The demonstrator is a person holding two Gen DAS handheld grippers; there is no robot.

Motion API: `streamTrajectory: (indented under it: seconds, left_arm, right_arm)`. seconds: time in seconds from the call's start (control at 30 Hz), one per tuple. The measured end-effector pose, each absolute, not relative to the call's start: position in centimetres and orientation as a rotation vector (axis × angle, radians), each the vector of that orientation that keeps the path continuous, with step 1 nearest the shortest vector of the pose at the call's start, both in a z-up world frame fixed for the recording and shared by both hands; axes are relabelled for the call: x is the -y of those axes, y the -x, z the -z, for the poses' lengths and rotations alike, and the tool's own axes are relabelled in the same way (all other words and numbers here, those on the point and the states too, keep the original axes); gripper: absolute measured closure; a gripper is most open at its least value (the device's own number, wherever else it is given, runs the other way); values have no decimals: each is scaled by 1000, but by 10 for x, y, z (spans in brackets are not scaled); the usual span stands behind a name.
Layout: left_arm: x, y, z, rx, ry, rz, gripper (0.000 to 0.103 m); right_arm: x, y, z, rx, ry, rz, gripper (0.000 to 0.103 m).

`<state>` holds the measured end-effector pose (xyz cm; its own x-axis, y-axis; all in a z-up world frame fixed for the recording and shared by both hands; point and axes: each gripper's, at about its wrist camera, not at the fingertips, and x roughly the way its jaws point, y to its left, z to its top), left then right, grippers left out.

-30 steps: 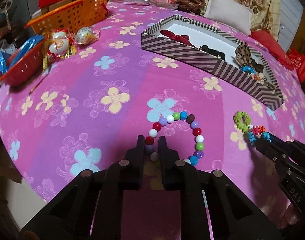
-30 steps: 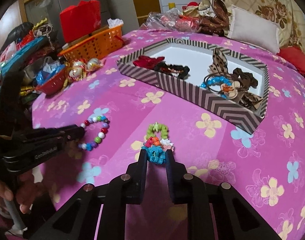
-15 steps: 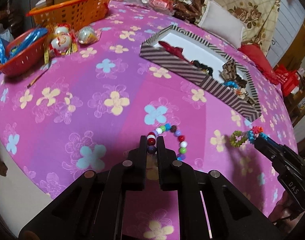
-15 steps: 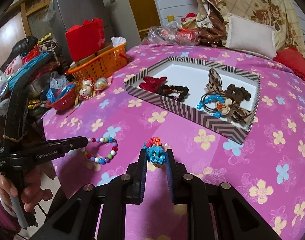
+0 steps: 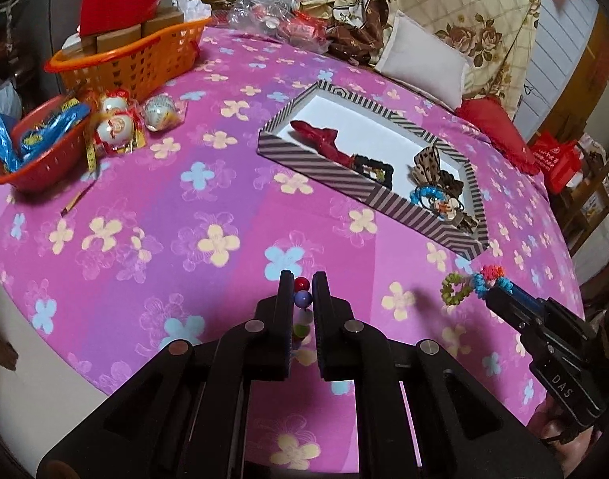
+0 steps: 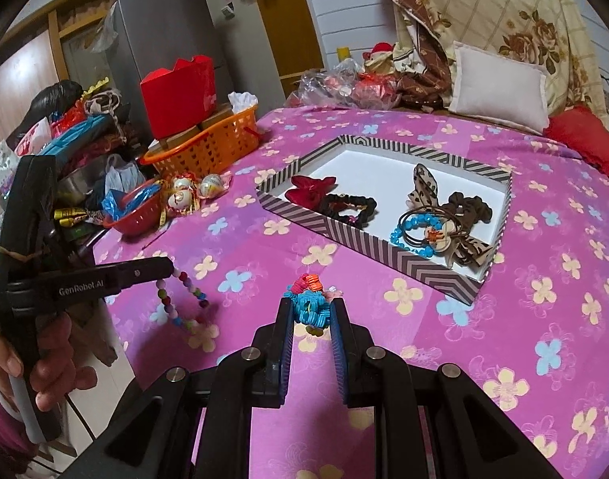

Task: Organize jewelry
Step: 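Carry both bracelets into the white tray with both tools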

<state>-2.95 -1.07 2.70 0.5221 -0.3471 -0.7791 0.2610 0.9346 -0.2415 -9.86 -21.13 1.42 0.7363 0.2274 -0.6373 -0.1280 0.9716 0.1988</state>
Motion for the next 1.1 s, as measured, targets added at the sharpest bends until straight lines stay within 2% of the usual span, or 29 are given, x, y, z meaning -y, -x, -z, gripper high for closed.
streamTrajectory:
  seconds: [1.1]
  left_arm:
    - [94, 1, -79, -840, -57, 404, 95]
  right_arm:
    - [243, 75, -48, -682, -113, -150, 86]
